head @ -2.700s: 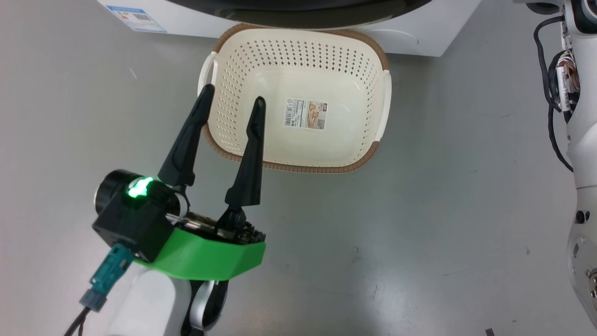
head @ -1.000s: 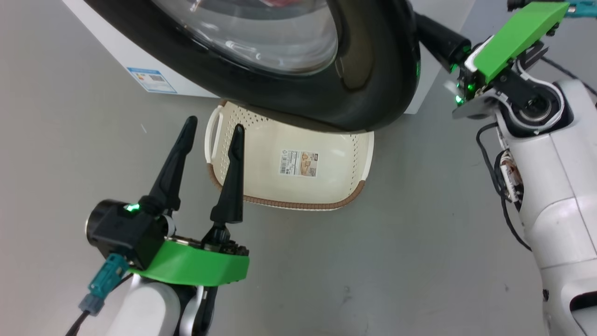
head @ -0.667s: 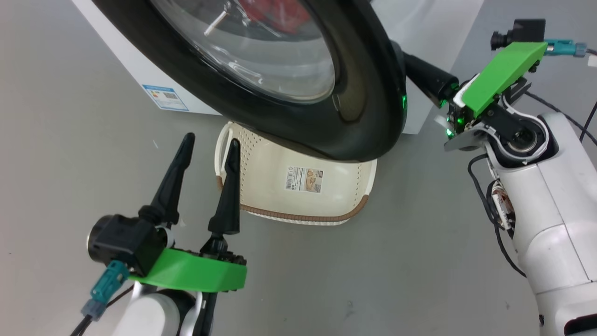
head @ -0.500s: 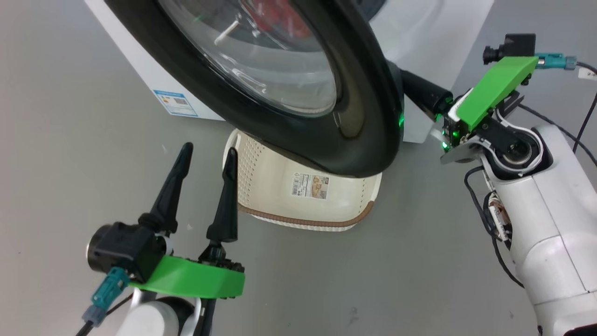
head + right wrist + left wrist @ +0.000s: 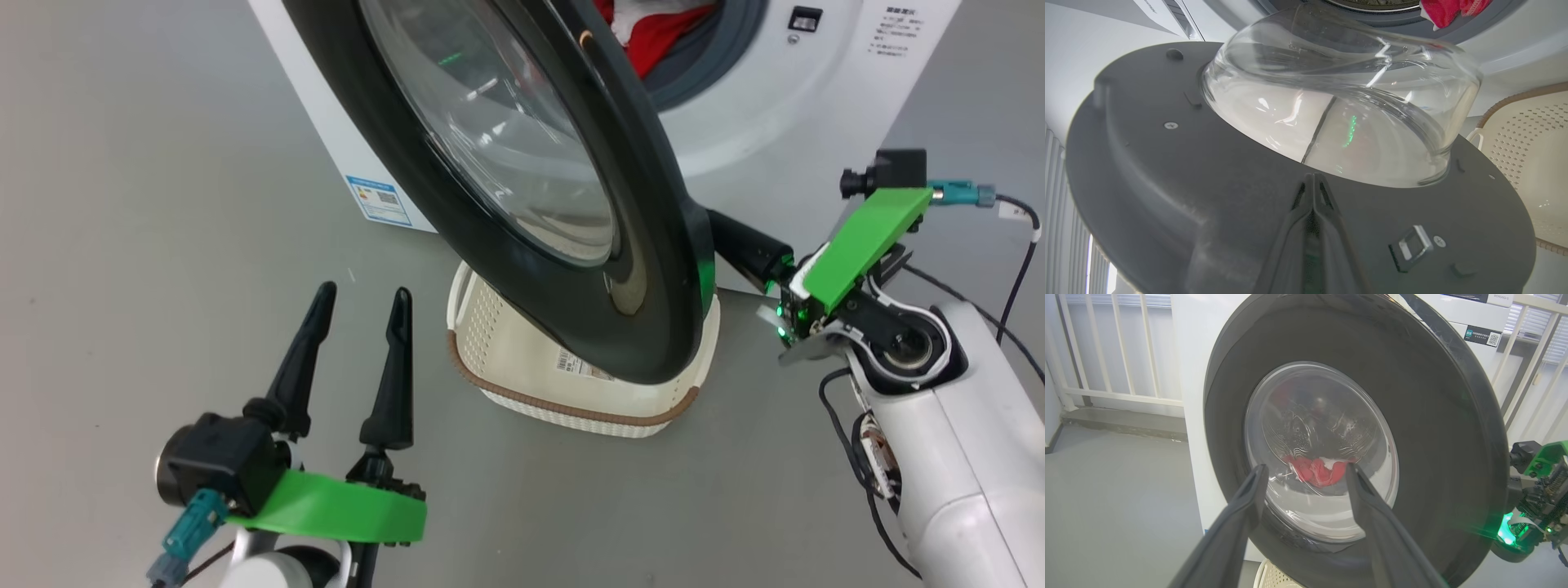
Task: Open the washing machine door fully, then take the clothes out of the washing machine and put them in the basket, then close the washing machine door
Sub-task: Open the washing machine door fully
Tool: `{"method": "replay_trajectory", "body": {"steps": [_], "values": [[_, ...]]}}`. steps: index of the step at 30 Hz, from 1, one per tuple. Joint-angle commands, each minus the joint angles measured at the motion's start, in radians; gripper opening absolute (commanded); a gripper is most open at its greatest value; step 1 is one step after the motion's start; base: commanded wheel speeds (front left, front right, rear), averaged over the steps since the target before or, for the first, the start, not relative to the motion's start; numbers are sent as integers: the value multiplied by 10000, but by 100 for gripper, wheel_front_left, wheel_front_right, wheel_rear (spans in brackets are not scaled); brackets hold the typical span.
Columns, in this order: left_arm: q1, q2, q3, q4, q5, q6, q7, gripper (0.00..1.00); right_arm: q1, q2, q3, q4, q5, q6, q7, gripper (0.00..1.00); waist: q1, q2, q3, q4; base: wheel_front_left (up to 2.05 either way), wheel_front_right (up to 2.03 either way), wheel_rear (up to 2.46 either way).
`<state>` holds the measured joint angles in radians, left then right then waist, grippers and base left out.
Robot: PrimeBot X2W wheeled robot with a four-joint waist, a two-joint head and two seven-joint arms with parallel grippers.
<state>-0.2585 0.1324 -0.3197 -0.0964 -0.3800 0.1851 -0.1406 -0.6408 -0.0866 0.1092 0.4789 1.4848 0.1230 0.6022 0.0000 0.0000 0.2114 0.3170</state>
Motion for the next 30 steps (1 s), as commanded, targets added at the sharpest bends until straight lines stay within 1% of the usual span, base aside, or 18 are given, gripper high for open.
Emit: {"method": "replay_trajectory", "body": {"steps": [1,11,20,30], "values": [[55,223,351,-297,-32,64,63,100,196,207,157,-428,-79,77,162,0,0,0,-223,230,0,0,0],[296,265,279,-283,-105,129,127,100,1280,311,222,-1324,-94,77,674,0,0,0,-675,695,0,0,0],[504,334,253,-288,-194,170,187,100,1756,357,619,-1418,270,77,975,0,0,0,-907,1124,0,0,0],[689,391,267,-316,-258,252,184,100,1828,361,1321,-1533,692,77,843,0,0,0,-949,1459,0,0,0]]}}
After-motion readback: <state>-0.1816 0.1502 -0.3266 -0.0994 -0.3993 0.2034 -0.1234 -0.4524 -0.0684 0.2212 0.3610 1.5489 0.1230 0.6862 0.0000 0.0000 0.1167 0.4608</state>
